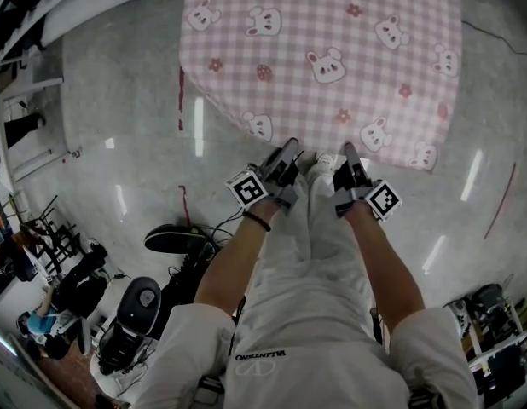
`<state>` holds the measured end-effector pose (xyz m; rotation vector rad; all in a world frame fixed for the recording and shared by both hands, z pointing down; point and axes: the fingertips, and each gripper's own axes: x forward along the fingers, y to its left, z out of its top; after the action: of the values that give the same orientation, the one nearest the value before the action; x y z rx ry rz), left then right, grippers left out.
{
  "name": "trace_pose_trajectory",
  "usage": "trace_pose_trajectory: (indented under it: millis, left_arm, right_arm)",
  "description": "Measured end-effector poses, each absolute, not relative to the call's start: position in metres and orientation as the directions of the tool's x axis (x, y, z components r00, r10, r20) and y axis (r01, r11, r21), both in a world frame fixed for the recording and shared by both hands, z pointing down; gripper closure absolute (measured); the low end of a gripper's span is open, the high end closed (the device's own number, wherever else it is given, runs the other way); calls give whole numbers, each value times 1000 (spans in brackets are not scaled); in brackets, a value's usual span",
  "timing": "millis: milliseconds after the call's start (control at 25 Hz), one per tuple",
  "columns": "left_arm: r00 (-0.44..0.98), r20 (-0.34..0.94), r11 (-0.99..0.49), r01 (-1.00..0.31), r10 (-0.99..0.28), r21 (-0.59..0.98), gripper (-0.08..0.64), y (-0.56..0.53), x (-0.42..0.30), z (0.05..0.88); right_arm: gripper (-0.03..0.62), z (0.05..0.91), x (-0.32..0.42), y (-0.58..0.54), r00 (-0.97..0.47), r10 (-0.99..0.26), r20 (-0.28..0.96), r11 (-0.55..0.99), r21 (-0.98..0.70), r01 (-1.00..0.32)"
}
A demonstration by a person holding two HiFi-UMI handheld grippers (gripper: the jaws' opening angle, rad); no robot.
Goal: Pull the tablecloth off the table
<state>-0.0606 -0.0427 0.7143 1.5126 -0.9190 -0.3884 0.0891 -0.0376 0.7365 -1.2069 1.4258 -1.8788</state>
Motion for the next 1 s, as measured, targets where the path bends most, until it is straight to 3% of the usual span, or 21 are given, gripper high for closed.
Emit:
trace_pose_trajectory:
  millis: [360,560,800,1000]
  left_arm:
    - [638,317,116,-337,-702,934,557,-25,-71,714]
    - [655,111,-108,-284,-747,953,557,-109,-62,754]
    - [689,113,-103,-265,-716,959,557,-50,-56,723]
    - [703,120,-135,-295,-701,946,557,-52,-59,724]
  right_arm:
    - [580,731,79,-21,-486,-788,378,-352,-924,-149]
    - [580,756,86,-113,-519,-823,230,-107,-961,-257]
    - [580,735,89,-46,-523,-790,320,-178,-936,-303]
    - [580,743,84,-45,-557,-764,324,-183,-938,-294]
